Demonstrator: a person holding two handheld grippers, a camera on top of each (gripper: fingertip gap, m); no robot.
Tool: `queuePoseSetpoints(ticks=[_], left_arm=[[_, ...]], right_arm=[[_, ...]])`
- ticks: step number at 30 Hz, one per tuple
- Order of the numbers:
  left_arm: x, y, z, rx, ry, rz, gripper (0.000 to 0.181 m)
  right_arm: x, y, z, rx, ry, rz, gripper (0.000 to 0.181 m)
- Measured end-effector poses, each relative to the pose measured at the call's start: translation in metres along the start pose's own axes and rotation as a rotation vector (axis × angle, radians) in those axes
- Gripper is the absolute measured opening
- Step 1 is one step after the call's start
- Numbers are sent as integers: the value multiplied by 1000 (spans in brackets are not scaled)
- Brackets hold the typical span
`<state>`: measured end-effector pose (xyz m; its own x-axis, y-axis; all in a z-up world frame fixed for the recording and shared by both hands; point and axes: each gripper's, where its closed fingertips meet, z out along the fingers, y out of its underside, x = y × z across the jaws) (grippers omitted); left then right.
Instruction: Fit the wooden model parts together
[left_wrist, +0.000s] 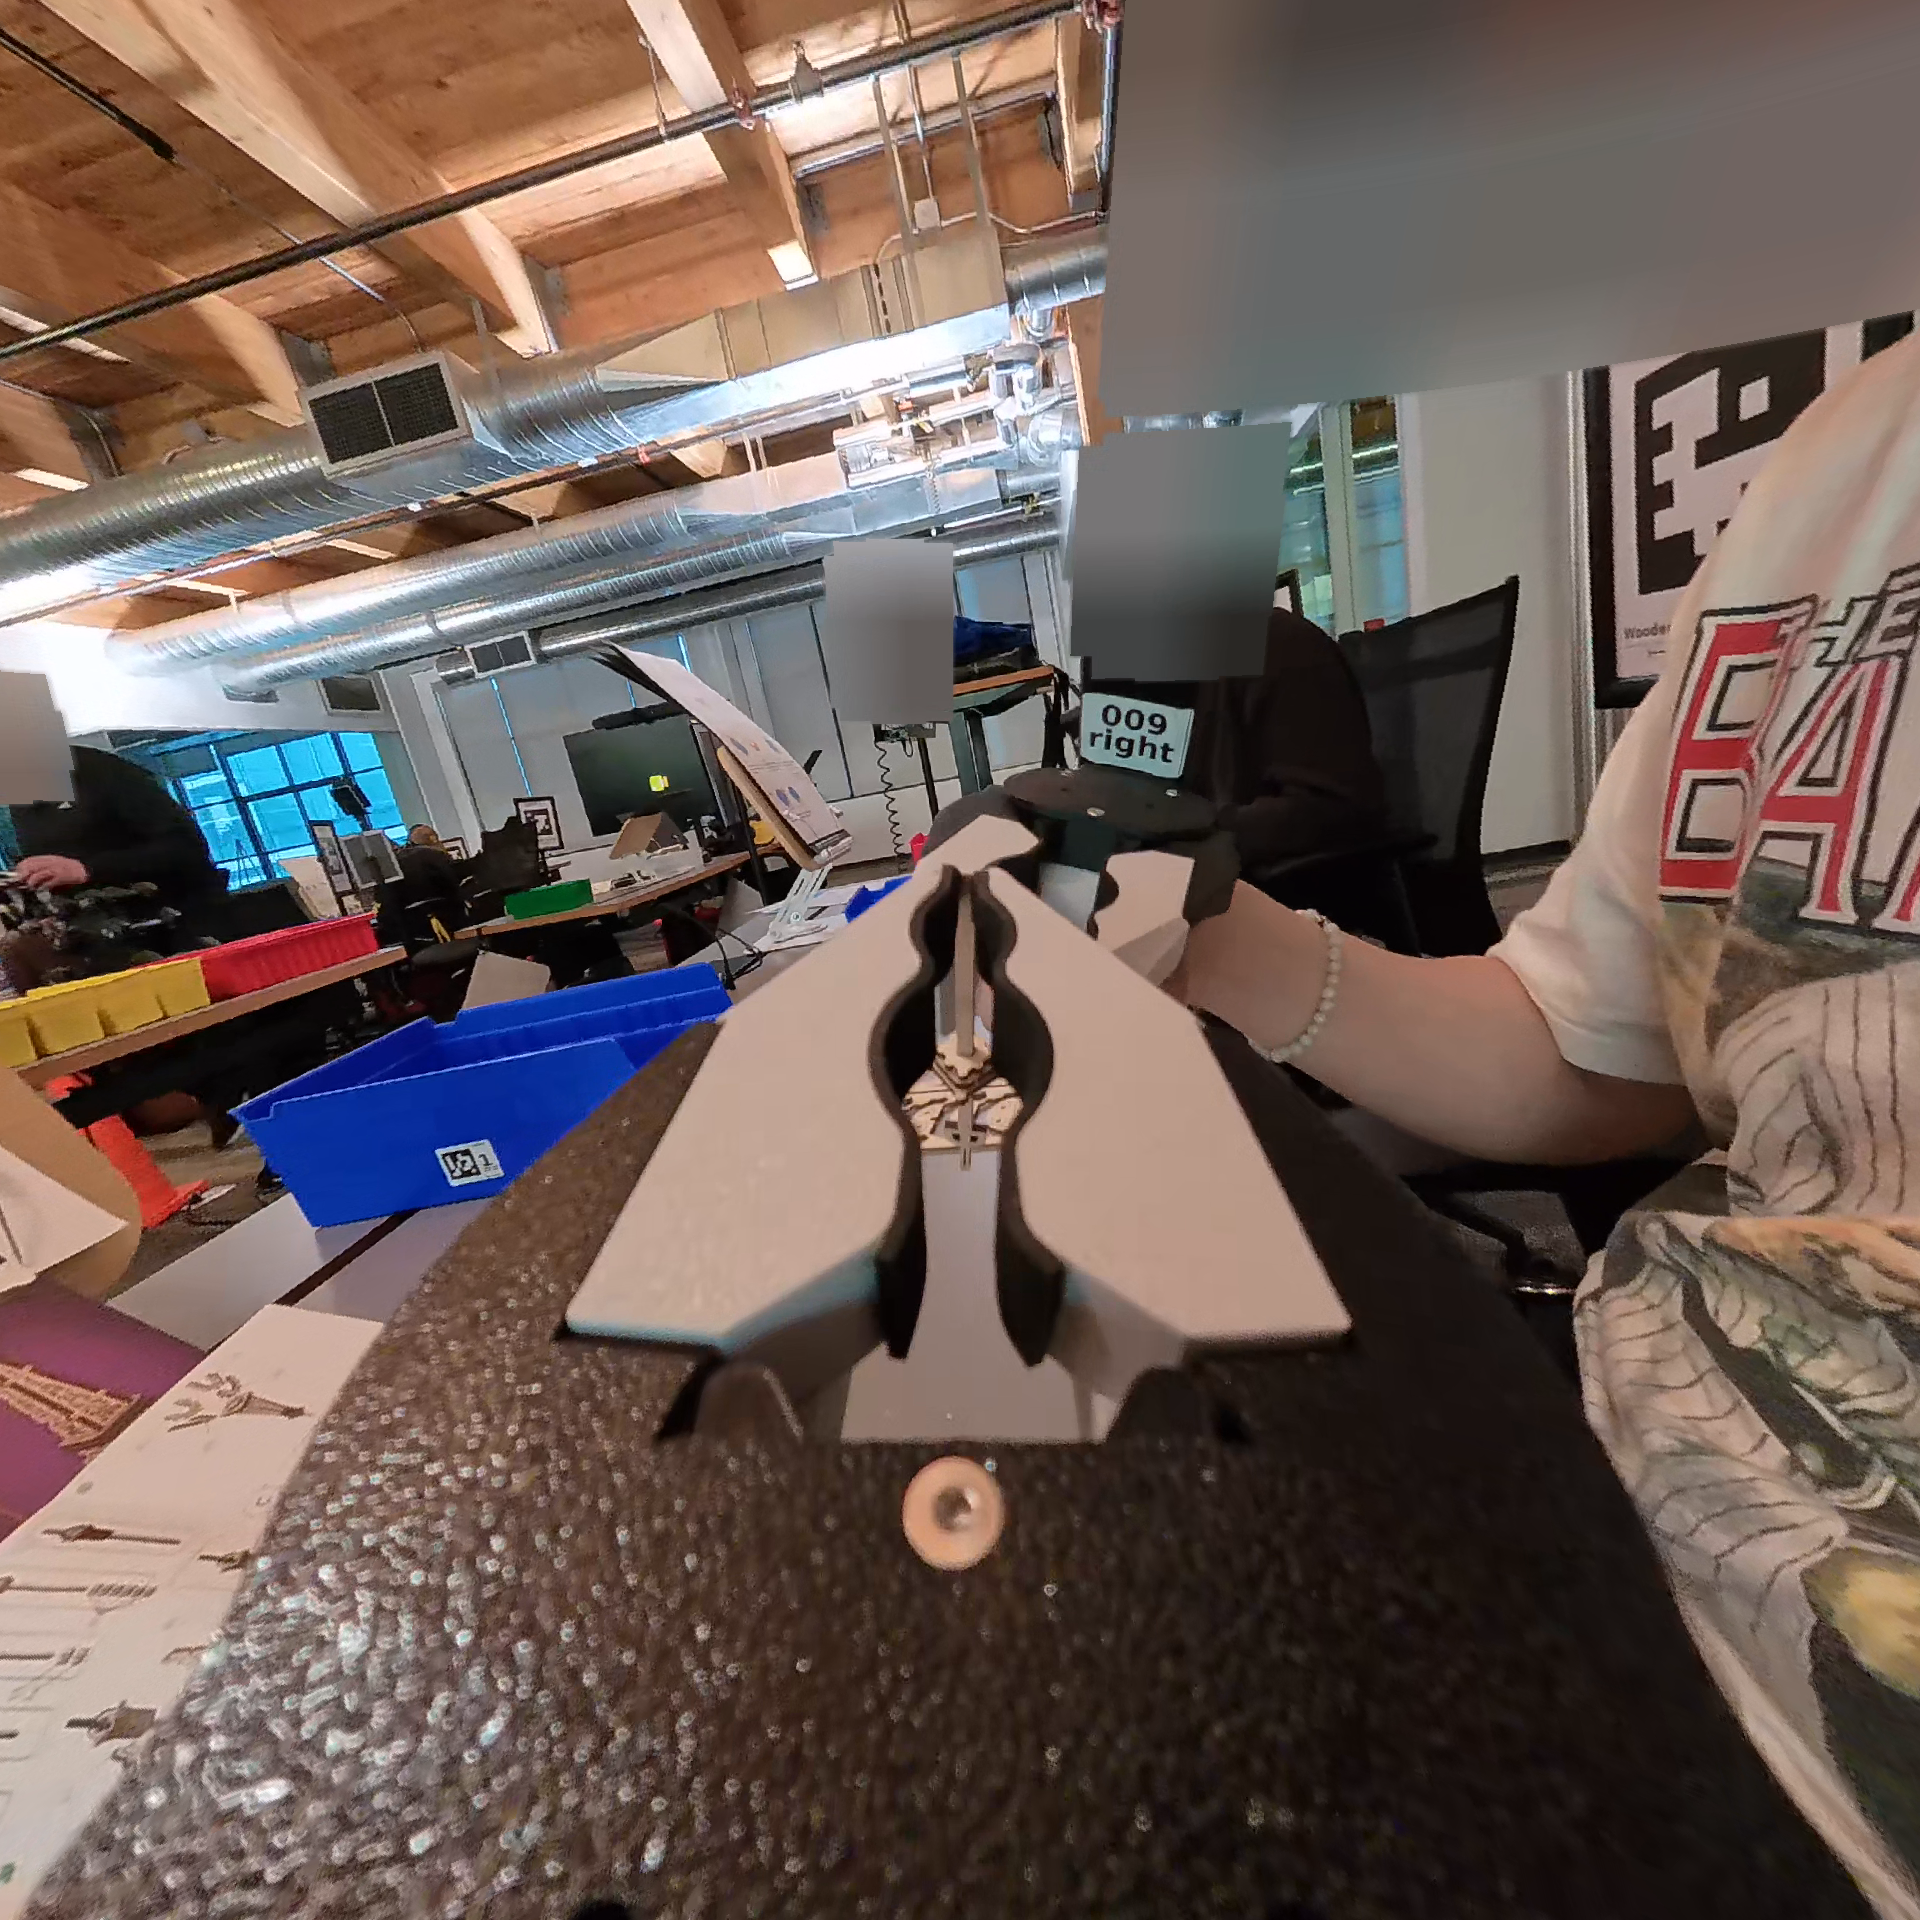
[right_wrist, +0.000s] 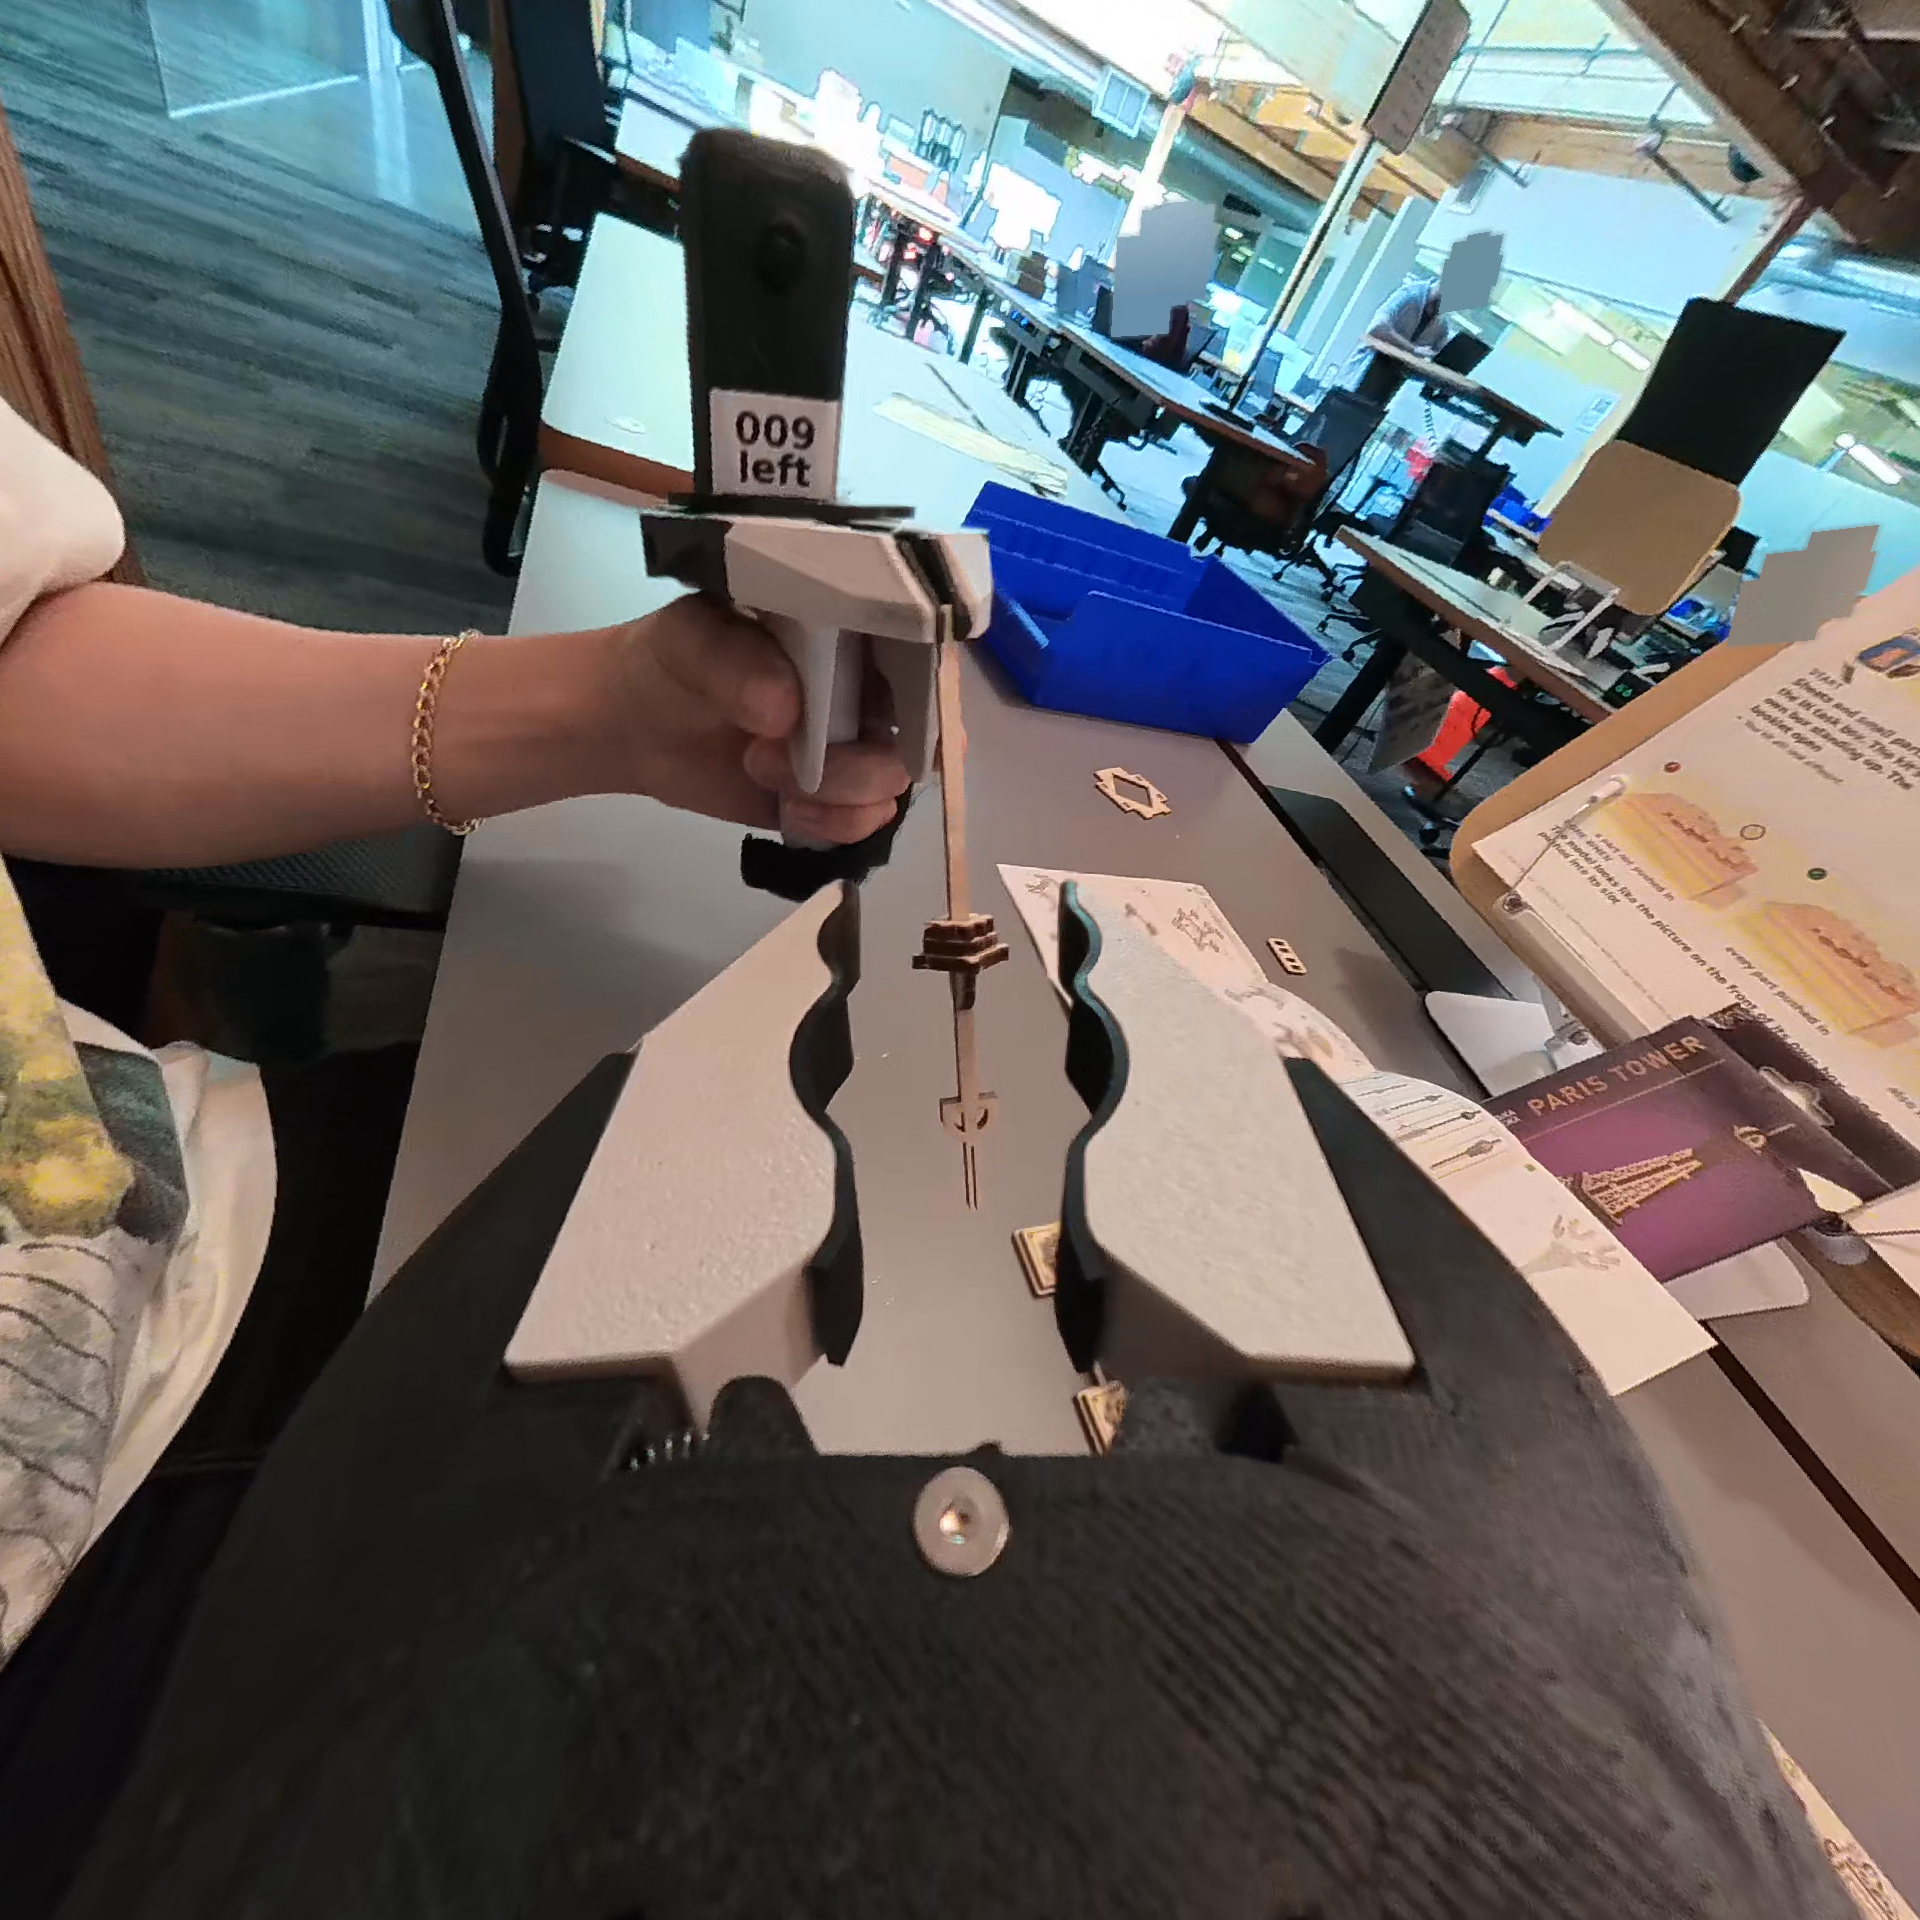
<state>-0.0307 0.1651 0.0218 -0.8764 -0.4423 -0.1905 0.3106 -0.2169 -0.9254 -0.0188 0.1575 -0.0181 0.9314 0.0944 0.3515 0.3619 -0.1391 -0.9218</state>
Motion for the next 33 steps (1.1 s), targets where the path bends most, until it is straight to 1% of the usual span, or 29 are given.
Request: queuePoseSetpoints(ticks=[2, 5, 6, 7, 8, 10, 11, 15, 16, 18, 21, 23, 26, 29, 31, 33], left_arm=[[-1, 3, 1, -12, -7, 3, 0], [0, 13, 4, -85, -23, 69, 0], [0, 17, 6, -114, -28, 95, 0], [1, 20, 8, -134, -32, 119, 0], [3, 21, 9, -143, -25, 137, 0], [4, 25, 12, -161, -27, 157, 0], [4, 28, 13, -175, -31, 168, 0], [0, 41, 13, -232, -58, 184, 0], [0, 45, 13, -245, -52, 175, 4], [0, 49, 10, -264, -37, 139, 22], [-6, 51, 2, -276, -50, 122, 24], [-10, 54, -3, -283, -58, 98, 24], [-16, 60, -8, -300, -76, 81, 22], [-18, 65, -9, -315, -83, 68, 21], [-19, 68, -10, -325, -85, 68, 21], [-19, 71, -10, -328, -85, 57, 20]], right_arm=[[3, -3, -1, 18, 19, -2, 33], [4, -4, -1, 27, 31, -37, 17], [3, -1, -1, 9, 25, -53, 12], [2, 4, 1, -15, 13, -69, 11], [2, 9, 2, -36, 16, -86, 11], [2, 17, 4, -77, 22, -135, 2], [3, 21, 4, -95, 27, -164, 1], [10, 34, 4, -184, 87, -257, 1], [13, 40, 3, -220, 115, -273, 1], [27, 66, -3, -379, 214, -326, 0], [43, 106, -14, -583, 346, -477, 1], [43, 128, -13, -672, 359, -563, 1], [48, 140, -6, -708, 425, -720, 1], [46, 148, 3, -722, 447, -838, 1], [41, 153, 9, -707, 425, -850, 1], [37, 161, 13, -710, 400, -819, 2]])
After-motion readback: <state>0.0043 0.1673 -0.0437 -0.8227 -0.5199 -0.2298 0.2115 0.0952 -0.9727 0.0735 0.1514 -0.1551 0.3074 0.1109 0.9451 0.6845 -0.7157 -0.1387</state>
